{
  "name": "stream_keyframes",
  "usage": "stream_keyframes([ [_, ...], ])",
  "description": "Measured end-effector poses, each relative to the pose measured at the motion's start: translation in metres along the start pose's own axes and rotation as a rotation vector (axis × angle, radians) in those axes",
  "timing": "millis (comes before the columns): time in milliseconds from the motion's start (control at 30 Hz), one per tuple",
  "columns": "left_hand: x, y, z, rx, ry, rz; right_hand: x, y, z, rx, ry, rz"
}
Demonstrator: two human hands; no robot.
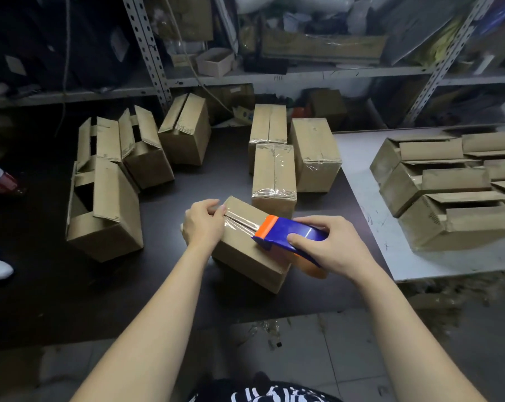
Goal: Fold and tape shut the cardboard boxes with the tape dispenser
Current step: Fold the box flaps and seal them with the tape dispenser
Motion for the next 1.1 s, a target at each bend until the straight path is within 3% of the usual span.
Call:
stream_keyframes([
  [333, -0.016, -0.019, -0.001, -0.061, -0.186, 0.011, -0.006, -0.012, -0.013, 0.049, 0.069, -0.033],
  [633, -0.014, -0.016, 0.000, -0.107, -0.084, 0.056, 0.008, -0.042, -0.037, -0.032, 0.153, -0.079],
  [1100, -0.012, -0.019, 0.002, -0.119, -0.130, 0.060, 0.002, -0.091, -0.097, -0.182, 0.180, -0.137],
])
Point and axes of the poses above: each hand's wrist, its own y-axis towards the middle knuckle, its own x-axis out of the back of the hand, z = x × y, the point moved 2 cm from there along y, towards the middle knuckle, and after that the axes turned 3 degrees about z, right-handed, at the moved point
